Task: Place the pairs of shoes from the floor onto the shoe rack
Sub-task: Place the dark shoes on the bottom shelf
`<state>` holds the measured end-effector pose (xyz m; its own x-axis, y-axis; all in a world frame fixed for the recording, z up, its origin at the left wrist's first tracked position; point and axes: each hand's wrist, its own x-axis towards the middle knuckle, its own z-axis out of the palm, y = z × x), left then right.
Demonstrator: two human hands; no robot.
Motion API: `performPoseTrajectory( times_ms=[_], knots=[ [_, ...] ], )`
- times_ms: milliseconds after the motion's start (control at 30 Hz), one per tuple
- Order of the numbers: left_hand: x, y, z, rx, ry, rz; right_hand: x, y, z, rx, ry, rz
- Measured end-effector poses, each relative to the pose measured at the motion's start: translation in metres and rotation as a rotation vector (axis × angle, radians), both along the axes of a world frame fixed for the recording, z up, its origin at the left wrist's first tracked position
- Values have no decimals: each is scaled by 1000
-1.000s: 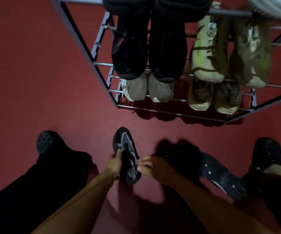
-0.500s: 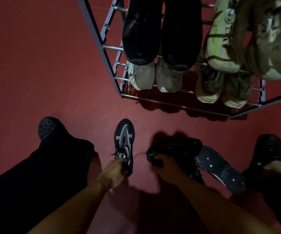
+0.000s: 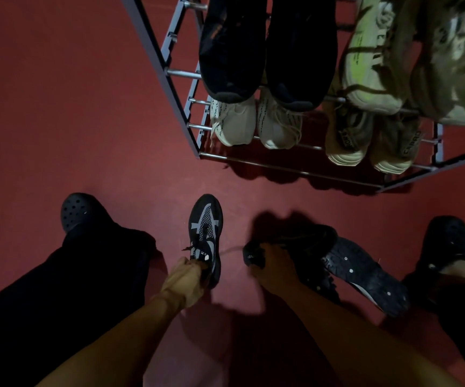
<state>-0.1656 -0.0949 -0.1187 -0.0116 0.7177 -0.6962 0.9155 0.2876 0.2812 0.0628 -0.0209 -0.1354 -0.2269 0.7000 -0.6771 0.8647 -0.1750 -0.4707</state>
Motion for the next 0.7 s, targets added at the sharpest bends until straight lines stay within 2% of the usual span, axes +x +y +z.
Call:
performPoseTrajectory(
  times_ms=[133, 267, 400, 567, 700],
  knots=[
    [4, 2, 0, 89, 5, -44, 8, -10, -16, -62, -4, -48],
    [6, 4, 4, 60, -43, -73, 4, -12, -6, -4, 9, -81],
    [7, 4, 5, 14, -29, -86, 2, -14, -3, -1, -11, 4],
    [11, 6, 9, -2, -37, -60, -1, -11, 1, -81, 43, 38],
    [7, 6, 12, 15, -106, 30, 2, -4, 9, 72, 60, -41]
  ],
)
